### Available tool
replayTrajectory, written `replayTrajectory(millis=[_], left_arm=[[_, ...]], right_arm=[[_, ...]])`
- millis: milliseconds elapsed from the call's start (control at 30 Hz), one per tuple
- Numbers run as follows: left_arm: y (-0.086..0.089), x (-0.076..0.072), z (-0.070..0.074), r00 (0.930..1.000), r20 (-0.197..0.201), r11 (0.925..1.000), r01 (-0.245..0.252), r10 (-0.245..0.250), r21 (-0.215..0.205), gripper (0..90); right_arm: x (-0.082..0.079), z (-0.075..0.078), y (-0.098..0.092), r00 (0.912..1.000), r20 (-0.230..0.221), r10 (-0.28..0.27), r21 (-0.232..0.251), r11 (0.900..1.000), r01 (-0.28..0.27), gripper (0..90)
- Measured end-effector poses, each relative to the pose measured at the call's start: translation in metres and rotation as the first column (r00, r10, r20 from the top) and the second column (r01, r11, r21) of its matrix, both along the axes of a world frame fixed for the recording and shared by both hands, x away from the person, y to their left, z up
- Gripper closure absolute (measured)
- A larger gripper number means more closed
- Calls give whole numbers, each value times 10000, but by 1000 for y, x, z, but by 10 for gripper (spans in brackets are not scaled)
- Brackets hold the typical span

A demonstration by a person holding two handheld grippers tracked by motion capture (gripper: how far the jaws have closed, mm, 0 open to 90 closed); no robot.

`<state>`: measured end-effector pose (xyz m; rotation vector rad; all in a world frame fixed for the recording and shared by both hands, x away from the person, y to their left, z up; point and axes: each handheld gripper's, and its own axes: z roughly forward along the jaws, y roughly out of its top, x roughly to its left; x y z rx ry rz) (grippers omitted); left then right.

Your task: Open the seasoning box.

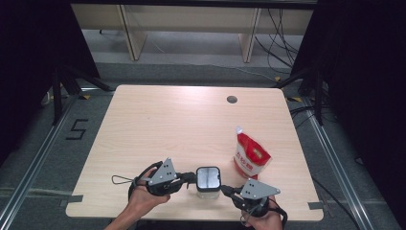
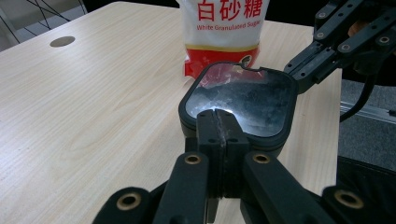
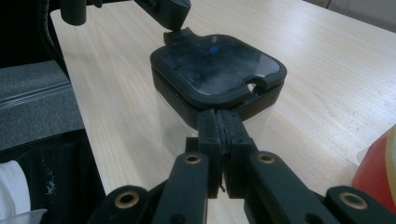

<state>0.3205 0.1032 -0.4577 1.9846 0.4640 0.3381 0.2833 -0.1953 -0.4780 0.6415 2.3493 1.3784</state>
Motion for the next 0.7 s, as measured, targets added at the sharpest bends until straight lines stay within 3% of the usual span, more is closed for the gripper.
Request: replayTrajectory(millis=[233, 300, 333, 433, 467, 700], left_arm=[[2, 0, -2, 10000, -12, 10000, 34, -34, -81, 890], [2, 0, -2, 10000, -50, 9999, 12, -13, -126, 890], [3, 0, -2, 10000, -70, 9999, 4, -5, -130, 889], [3, -1, -4, 9998, -211, 9994, -45, 38, -342, 888], [4, 0, -4, 9999, -70, 9996, 78, -80, -265, 888], [6, 0, -5, 9999, -133, 9997, -13, 10, -257, 843]], right_arm=[[1, 6, 1, 9998, 180, 21, 212, 9998, -25, 885], [1, 9, 2, 9999, 124, -116, 495, 9987, 109, 885], [2, 11, 2, 9997, 237, 30, 344, 9994, -38, 885], [1, 13, 4, 9994, 333, -2, 497, 9988, -14, 884], [2, 13, 5, 9991, 409, 96, 421, 9990, -113, 885], [1, 20, 11, 9988, 482, 111, 566, 9983, -139, 884]])
